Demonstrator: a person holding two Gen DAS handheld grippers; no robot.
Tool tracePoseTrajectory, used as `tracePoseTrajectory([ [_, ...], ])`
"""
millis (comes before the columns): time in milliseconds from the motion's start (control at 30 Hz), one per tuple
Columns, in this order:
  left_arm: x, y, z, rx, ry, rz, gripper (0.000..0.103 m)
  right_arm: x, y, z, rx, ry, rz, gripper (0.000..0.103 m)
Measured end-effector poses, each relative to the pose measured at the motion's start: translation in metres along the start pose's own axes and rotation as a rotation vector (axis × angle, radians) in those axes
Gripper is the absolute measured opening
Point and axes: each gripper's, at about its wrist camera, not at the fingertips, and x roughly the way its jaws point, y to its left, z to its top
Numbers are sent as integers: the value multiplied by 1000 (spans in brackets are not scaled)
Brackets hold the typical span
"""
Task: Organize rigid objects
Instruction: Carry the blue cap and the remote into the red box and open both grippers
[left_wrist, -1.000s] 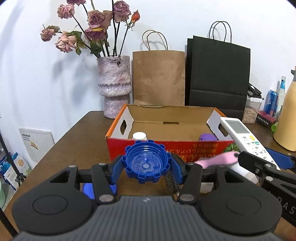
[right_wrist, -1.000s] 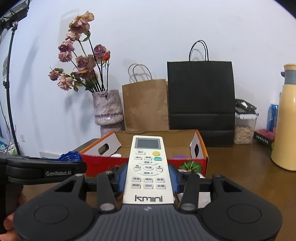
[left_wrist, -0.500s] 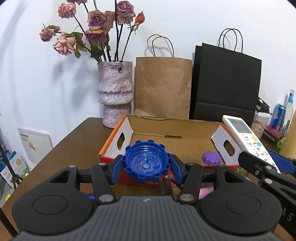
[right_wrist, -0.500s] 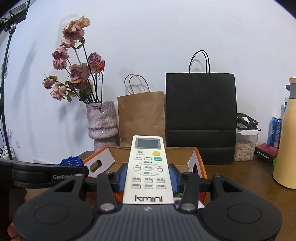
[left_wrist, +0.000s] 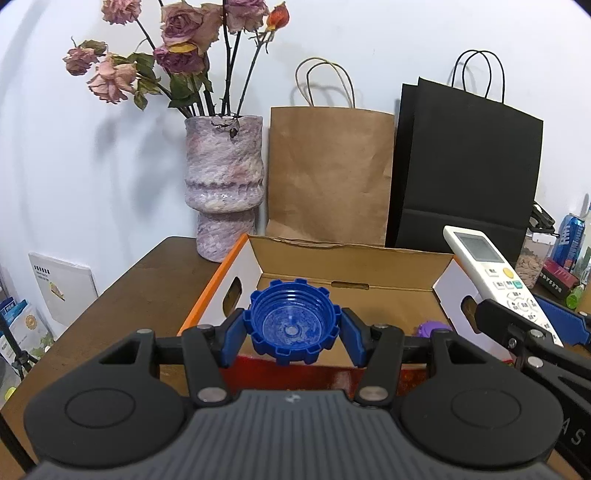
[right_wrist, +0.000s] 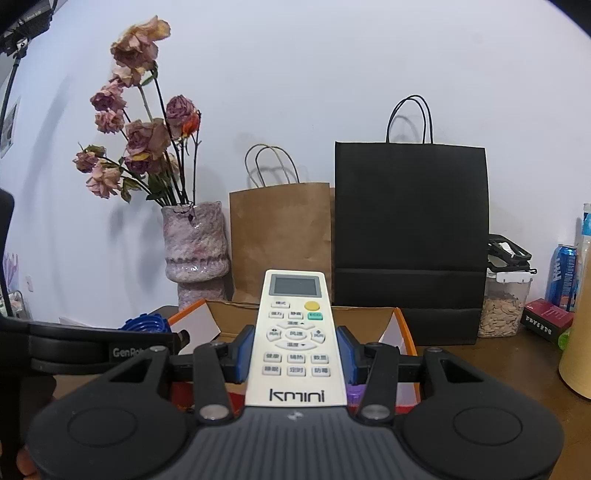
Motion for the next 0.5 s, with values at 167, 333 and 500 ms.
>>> tracePoseTrajectory([
  [167, 17, -2, 5, 4, 10, 2, 56, 16, -3, 4, -6, 2, 0, 45],
  [333, 33, -4, 11, 9, 13, 8, 56, 33, -3, 8, -26, 10, -2, 45],
  [500, 51, -5, 17, 14, 24, 17, 56, 49, -3, 10, -43, 26, -1, 45],
])
